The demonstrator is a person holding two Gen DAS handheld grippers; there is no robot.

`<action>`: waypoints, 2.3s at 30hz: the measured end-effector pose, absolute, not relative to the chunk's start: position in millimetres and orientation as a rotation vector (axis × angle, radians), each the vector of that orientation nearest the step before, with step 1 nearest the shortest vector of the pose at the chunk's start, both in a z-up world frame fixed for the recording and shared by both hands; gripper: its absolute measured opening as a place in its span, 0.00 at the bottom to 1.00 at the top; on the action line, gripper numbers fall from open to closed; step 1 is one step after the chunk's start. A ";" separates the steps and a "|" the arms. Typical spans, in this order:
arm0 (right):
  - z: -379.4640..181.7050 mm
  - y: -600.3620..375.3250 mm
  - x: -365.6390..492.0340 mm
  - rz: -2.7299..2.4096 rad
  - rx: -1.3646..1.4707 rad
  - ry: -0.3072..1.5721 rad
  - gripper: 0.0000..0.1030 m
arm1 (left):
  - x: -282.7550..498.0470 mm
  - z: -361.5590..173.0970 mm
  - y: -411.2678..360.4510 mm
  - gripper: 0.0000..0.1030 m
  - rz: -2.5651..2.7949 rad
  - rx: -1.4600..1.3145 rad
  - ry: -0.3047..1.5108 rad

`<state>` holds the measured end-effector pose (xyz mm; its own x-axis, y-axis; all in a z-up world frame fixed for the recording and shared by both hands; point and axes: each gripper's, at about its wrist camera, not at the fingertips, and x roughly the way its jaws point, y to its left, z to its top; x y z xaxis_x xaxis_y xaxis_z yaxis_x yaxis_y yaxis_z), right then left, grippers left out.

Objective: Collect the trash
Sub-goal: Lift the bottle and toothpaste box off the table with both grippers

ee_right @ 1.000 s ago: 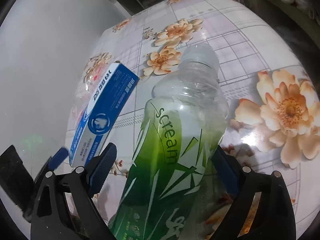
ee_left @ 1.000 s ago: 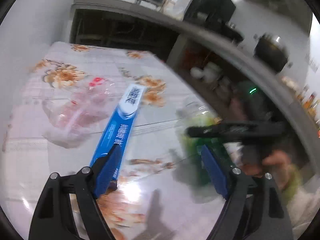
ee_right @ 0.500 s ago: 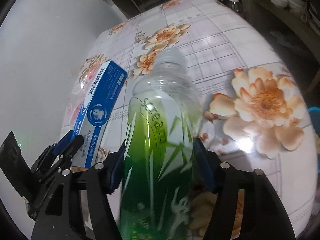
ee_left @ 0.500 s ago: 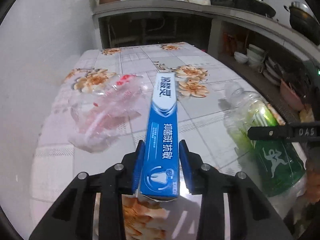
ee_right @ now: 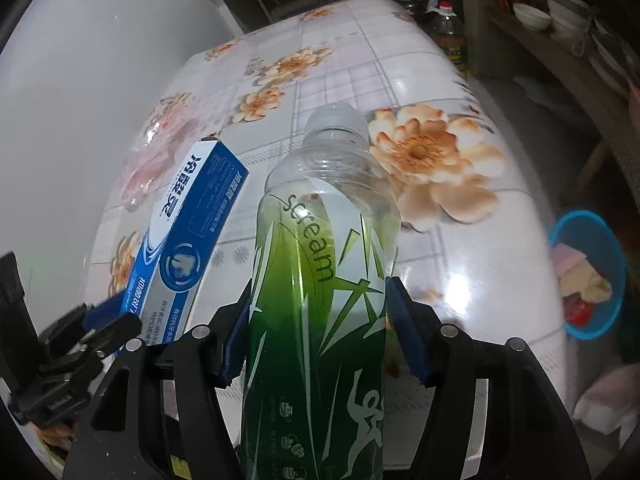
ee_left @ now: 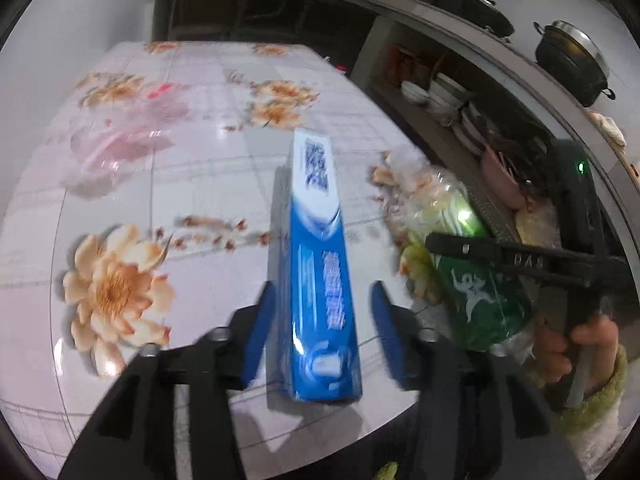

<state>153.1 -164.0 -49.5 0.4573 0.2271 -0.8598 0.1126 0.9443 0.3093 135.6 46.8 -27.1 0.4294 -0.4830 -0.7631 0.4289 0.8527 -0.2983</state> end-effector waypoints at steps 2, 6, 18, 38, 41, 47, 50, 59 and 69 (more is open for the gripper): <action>-46.5 -166.9 154.6 0.081 0.357 1.088 0.69 | 140.0 -22.8 38.3 0.55 -0.564 -0.029 0.958; -46.1 -168.3 161.1 0.085 0.361 1.084 0.71 | 161.8 -26.5 19.6 0.56 -0.581 0.021 0.984; -63.1 -174.5 165.9 0.102 0.416 1.128 0.62 | 198.5 -56.7 3.3 0.54 -0.522 0.121 1.074; -63.6 -177.4 166.0 0.113 0.429 1.128 0.60 | 189.7 -58.2 -11.3 0.34 -0.491 0.192 1.030; -63.6 -177.5 165.8 0.115 0.431 1.126 0.60 | 186.8 -56.3 -12.8 0.33 -0.481 0.205 1.013; -63.4 -178.0 166.1 0.115 0.431 1.124 0.60 | 182.2 -50.6 -11.0 0.32 -0.465 0.221 0.968; -62.9 -178.2 165.6 0.111 0.434 1.119 0.59 | 180.6 -47.9 -8.6 0.32 -0.459 0.210 0.956; -59.3 -182.6 156.8 0.104 0.452 1.100 0.58 | 172.6 -41.7 -7.6 0.32 -0.457 0.226 0.920; -54.5 -186.6 149.1 0.128 0.496 1.072 0.58 | 162.7 -34.9 -9.9 0.32 -0.476 0.227 0.893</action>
